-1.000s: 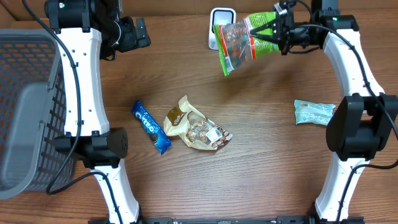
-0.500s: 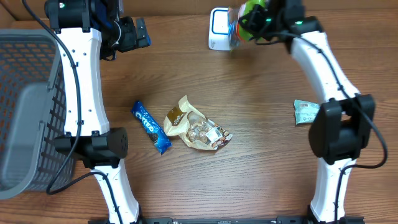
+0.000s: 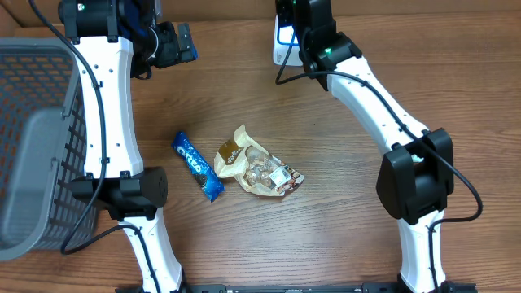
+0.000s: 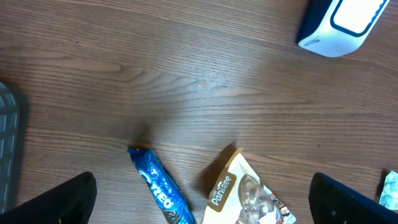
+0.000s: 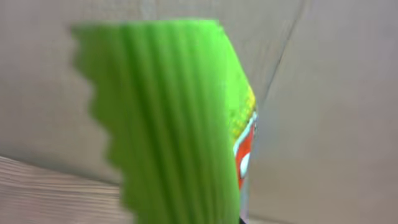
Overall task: Scan the item barcode
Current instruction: 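Hold the green packet's barcode against the scanner window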
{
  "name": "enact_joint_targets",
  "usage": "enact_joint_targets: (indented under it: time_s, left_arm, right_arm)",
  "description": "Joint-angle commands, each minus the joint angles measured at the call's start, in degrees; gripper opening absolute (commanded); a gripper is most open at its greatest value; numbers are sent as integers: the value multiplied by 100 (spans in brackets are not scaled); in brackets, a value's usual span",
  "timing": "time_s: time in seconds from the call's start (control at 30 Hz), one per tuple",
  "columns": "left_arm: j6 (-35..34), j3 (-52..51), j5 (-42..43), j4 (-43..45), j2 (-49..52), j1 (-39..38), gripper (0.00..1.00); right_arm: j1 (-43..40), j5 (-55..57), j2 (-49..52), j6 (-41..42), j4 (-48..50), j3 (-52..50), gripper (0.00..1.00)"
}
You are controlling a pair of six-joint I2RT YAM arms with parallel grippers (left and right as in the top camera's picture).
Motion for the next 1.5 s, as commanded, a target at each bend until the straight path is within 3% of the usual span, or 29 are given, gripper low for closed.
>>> enact_joint_targets:
  time_s: [0.0, 0.13, 0.87, 1.47]
  left_arm:
    - [-79, 111, -17, -11, 4, -22, 100]
    - [-79, 111, -17, -11, 4, -22, 100]
    - [-79, 111, -17, -11, 4, -22, 100]
    - [-79, 111, -17, -11, 4, -22, 100]
  right_arm:
    - [-70, 468, 299, -1436, 96, 188, 4]
    - [-70, 466, 490, -1840, 208, 188, 4]
    - [26, 380, 538, -2184, -15, 188, 4]
    - [223, 448, 538, -3150, 74, 188, 4]
